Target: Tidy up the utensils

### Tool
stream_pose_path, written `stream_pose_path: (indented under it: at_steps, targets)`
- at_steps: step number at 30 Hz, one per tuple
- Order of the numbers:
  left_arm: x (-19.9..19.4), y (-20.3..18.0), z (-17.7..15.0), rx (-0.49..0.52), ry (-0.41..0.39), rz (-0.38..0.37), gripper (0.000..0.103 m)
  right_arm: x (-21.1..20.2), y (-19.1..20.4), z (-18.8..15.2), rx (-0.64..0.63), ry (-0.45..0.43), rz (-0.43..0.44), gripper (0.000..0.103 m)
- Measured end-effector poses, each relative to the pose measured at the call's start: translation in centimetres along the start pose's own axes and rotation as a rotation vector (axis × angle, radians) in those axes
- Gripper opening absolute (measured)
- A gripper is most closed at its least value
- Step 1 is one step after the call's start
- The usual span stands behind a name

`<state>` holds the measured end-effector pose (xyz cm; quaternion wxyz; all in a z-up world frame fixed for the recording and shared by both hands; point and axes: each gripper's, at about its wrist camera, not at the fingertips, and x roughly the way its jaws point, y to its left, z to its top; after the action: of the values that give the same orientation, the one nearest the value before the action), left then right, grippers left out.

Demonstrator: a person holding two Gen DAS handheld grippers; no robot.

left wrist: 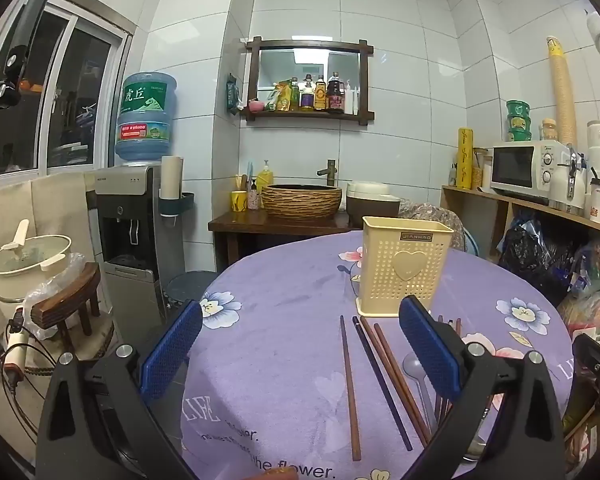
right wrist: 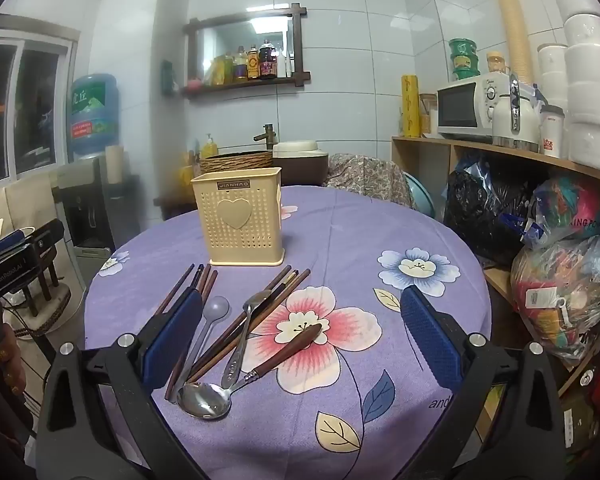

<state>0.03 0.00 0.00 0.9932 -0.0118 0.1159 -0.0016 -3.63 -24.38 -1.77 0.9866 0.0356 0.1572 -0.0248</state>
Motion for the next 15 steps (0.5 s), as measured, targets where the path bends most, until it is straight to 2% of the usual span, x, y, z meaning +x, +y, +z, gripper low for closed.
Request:
stream_pose_path:
  at_steps: [15]
  targets:
    - [0.37,-0.42,0.1,-0.002,0.011,0.015,0.098,0.03,0.04,-0.05,-0.004,-0.001,-0.001,0.098]
